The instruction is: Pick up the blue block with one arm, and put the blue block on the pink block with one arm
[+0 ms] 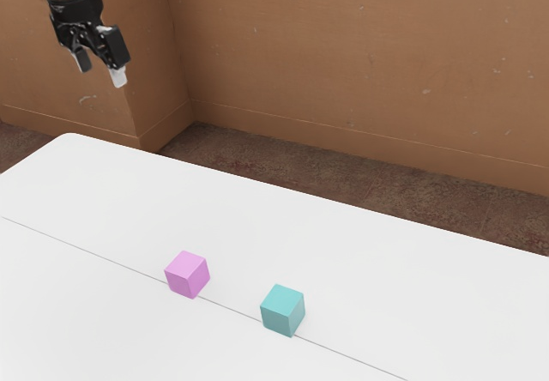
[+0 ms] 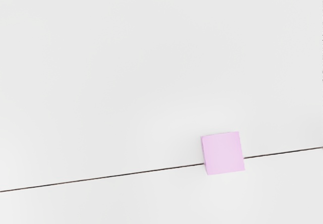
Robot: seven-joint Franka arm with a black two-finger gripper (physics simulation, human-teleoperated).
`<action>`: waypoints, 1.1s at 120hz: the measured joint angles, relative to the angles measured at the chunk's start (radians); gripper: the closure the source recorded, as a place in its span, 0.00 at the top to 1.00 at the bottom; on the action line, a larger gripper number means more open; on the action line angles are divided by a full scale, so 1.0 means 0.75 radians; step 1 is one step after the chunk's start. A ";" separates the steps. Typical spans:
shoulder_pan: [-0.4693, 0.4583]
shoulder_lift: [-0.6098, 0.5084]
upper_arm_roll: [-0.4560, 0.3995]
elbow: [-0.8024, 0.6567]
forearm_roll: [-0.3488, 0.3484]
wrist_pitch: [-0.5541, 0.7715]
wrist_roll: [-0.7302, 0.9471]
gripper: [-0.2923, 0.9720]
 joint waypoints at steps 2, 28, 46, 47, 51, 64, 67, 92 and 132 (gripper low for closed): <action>0.000 0.001 0.000 0.000 -0.001 0.005 0.000 0.77; -0.002 0.026 -0.069 -0.021 0.000 0.003 -0.001 0.77; 0.021 0.100 -0.233 -0.157 -0.029 0.055 0.166 0.77; 0.022 0.102 -0.245 -0.169 -0.030 0.064 0.181 0.77; 0.042 0.108 -0.310 -0.220 -0.032 0.095 0.236 0.77; 0.030 0.127 -0.482 -0.365 -0.012 0.211 0.422 0.77; 0.008 0.130 -0.504 -0.414 -0.034 0.253 0.473 0.77; -0.220 0.235 -0.601 -0.583 -0.169 0.550 0.852 0.77; -0.006 0.378 -0.609 -0.599 -0.197 0.820 1.239 0.77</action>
